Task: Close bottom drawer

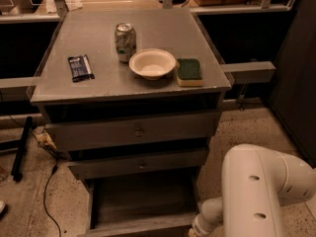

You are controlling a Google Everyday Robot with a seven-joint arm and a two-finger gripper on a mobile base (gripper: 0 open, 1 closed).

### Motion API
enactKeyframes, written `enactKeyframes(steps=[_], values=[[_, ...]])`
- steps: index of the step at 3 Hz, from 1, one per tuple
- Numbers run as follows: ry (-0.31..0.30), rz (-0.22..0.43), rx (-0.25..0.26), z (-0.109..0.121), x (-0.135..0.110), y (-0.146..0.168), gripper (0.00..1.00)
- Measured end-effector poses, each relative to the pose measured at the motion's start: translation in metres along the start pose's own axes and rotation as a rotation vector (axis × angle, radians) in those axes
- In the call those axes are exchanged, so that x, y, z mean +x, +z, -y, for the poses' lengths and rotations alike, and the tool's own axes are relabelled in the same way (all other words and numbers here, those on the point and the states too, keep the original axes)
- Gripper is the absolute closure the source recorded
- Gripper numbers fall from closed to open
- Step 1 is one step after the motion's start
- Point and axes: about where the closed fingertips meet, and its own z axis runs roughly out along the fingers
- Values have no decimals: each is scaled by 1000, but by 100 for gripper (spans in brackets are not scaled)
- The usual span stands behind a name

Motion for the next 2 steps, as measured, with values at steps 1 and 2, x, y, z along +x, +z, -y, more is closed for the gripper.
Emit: enactKeyframes(steps=[1, 2], values=[[7, 17, -1, 0, -4, -2, 100], [9, 58, 5, 1, -18, -10, 100]])
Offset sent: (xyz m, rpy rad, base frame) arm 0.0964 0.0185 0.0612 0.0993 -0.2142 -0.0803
